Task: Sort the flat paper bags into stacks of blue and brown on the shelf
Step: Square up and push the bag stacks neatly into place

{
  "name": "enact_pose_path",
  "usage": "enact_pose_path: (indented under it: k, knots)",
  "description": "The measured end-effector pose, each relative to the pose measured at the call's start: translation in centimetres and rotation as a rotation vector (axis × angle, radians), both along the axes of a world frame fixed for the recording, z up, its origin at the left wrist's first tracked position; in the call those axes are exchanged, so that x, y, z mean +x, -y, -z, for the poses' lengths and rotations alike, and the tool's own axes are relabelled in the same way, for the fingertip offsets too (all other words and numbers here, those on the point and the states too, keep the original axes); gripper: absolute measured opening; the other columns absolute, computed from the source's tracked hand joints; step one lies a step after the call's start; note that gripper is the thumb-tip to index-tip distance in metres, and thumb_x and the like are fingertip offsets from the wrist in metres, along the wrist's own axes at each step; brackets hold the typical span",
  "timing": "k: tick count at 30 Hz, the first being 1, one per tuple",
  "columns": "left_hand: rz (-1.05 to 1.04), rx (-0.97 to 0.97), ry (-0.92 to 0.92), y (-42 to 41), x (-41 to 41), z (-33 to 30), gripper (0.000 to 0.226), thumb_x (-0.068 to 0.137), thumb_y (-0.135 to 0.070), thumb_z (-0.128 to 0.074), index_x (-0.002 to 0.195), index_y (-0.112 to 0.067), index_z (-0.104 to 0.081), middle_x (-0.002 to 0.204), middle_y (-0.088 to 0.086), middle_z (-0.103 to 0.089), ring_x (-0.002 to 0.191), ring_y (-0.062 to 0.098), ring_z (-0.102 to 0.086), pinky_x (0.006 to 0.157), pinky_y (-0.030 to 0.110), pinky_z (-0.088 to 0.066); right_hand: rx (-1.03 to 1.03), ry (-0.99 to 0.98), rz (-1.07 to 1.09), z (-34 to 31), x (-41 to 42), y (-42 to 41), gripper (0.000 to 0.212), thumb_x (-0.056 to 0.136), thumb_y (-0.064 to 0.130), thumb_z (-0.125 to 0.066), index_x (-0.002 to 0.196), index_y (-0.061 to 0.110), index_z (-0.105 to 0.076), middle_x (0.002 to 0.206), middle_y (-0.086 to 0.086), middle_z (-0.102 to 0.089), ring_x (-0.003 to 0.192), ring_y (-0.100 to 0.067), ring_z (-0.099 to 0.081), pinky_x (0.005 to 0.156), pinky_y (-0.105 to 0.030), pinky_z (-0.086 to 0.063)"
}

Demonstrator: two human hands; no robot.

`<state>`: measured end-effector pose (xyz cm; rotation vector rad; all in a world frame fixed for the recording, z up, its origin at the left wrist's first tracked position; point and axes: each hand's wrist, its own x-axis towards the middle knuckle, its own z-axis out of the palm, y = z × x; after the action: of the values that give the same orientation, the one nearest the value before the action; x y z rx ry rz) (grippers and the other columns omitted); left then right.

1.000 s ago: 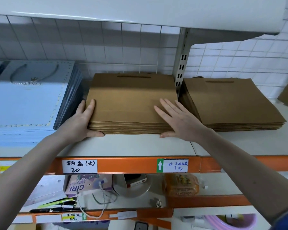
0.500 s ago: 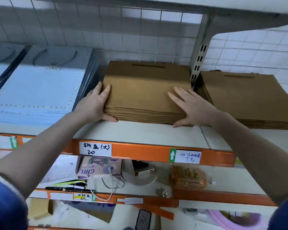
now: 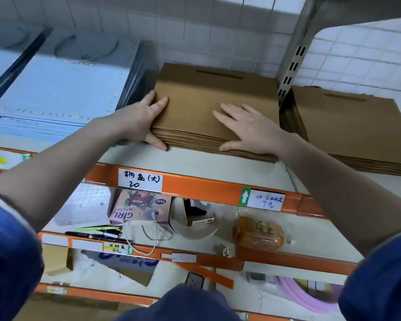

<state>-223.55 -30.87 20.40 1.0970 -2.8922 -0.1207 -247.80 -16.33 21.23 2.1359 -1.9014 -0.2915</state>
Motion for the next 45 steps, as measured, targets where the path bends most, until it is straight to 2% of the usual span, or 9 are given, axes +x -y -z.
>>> enact_pose_path:
  k: [5, 13, 17, 23, 27, 35, 40, 45]
  knots:
    - [0.053, -0.033, 0.066, 0.9, 0.2, -1.2, 0.111, 0.069, -0.052, -0.073, 0.152, -0.02, -0.005, 0.158, 0.012, 0.003, 0.145, 0.03, -0.012, 0.114, 0.035, -0.019, 0.043, 0.063, 0.022, -0.1, -0.8, 0.3, 0.089, 0.083, 0.067, -0.037, 0.152, 0.024, 0.001, 0.159, -0.007, 0.004, 0.146, -0.018, 0.002, 0.119, -0.038, 0.0]
    - [0.053, -0.192, 0.072, 0.9, 0.2, -1.7, 0.103, 0.065, -0.055, -0.075, 0.149, -0.03, -0.021, 0.155, 0.006, -0.022, 0.136, 0.03, -0.032, 0.104, 0.044, -0.039, 0.017, 0.08, 0.046, -0.1, -0.2, 1.0, 0.086, 0.086, 0.064, -0.041, 0.152, 0.025, -0.002, 0.159, -0.007, 0.002, 0.146, -0.018, 0.0, 0.119, -0.037, 0.0]
    - [0.036, -0.271, 0.061, 0.2, 0.3, -1.5, 0.097, 0.066, -0.053, -0.076, 0.147, -0.028, -0.029, 0.151, 0.007, -0.03, 0.133, 0.031, -0.035, 0.102, 0.041, -0.037, -0.014, 0.066, 0.04, 0.4, -0.1, 0.8, 0.086, 0.087, 0.065, -0.04, 0.152, 0.025, -0.002, 0.159, -0.008, 0.001, 0.147, -0.019, 0.0, 0.118, -0.036, 0.001]
    - [0.062, -0.298, 0.077, -1.0, 0.3, -1.1, 0.092, 0.074, -0.04, -0.076, 0.148, -0.023, -0.025, 0.151, 0.009, -0.027, 0.136, 0.03, -0.029, 0.107, 0.039, -0.031, -0.035, -0.074, -0.001, 0.3, 0.0, -0.5, 0.1, 0.081, 0.067, -0.051, 0.152, 0.019, 0.002, 0.159, -0.009, 0.004, 0.146, -0.019, 0.002, 0.118, -0.037, 0.005]
    - [0.111, -0.324, 0.126, -1.9, -0.2, -0.9, 0.097, 0.074, -0.037, -0.076, 0.15, -0.022, -0.018, 0.151, 0.01, -0.024, 0.137, 0.029, -0.024, 0.11, 0.035, -0.024, -0.072, -0.103, -0.002, 0.4, -0.2, -1.7, 0.1, 0.082, 0.059, -0.057, 0.152, 0.016, 0.0, 0.159, -0.01, 0.002, 0.146, -0.019, 0.001, 0.118, -0.038, 0.005]
    - [0.123, -0.36, 0.143, -2.7, -1.0, -0.8, 0.096, 0.078, -0.032, -0.072, 0.151, -0.025, -0.01, 0.155, 0.011, -0.016, 0.141, 0.03, -0.015, 0.115, 0.037, -0.014, -0.086, -0.102, 0.029, 0.0, -0.6, -1.9, 0.097, 0.082, 0.059, -0.057, 0.152, 0.015, -0.007, 0.159, -0.011, -0.005, 0.146, -0.021, -0.006, 0.117, -0.039, 0.002]
    - [0.076, -0.372, 0.169, -3.5, -1.5, -0.1, 0.094, 0.081, -0.021, -0.068, 0.151, -0.021, -0.005, 0.155, 0.013, -0.014, 0.142, 0.03, -0.015, 0.115, 0.036, -0.013, -0.138, -0.016, 0.096, 0.7, 0.2, -3.2, 0.101, 0.083, 0.054, -0.06, 0.151, 0.01, -0.001, 0.159, -0.011, -0.002, 0.146, -0.021, -0.003, 0.119, -0.038, 0.001]
    - [-0.011, -0.349, 0.157, -4.9, -3.0, 0.0, 0.096, 0.083, -0.028, -0.067, 0.151, -0.018, -0.001, 0.156, 0.013, -0.007, 0.144, 0.03, -0.009, 0.117, 0.036, -0.009, -0.239, 0.261, 0.312, 1.8, -0.7, -6.6, 0.105, 0.082, 0.056, -0.06, 0.15, 0.006, 0.004, 0.159, -0.012, 0.004, 0.146, -0.022, 0.003, 0.118, -0.033, 0.003]
